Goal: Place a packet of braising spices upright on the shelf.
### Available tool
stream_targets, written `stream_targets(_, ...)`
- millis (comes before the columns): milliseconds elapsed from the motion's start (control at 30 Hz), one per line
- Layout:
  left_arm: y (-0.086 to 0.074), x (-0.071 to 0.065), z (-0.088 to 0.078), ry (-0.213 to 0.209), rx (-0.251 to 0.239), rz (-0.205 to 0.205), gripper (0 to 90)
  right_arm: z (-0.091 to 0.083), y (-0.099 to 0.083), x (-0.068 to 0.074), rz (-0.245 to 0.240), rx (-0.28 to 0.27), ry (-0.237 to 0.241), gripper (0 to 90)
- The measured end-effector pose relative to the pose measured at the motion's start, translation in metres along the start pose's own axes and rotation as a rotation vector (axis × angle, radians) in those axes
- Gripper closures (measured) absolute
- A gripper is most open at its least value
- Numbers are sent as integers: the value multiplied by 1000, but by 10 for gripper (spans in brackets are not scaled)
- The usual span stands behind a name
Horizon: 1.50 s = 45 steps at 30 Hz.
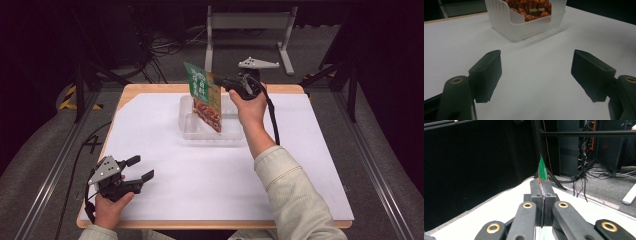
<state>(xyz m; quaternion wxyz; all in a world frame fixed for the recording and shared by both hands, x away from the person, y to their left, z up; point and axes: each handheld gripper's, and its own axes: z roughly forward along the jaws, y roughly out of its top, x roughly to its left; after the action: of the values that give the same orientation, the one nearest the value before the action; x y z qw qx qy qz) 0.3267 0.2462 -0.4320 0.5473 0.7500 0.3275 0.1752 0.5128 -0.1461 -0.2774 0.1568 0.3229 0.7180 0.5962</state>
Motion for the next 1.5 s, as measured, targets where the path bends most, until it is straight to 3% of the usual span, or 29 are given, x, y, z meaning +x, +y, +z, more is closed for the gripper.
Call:
stream_targets(633,1,-1,4,-7,8,3,253,-19,-16,3,-33,68,-17,900)
stream_targets(1400,2,-2,7,-12,10,3,253,-25,-18,12,-82,98,-38,900)
stream_targets(1500,2,-2,7,-13,11,6,253,-25,-18,10,-75,102,-19,848)
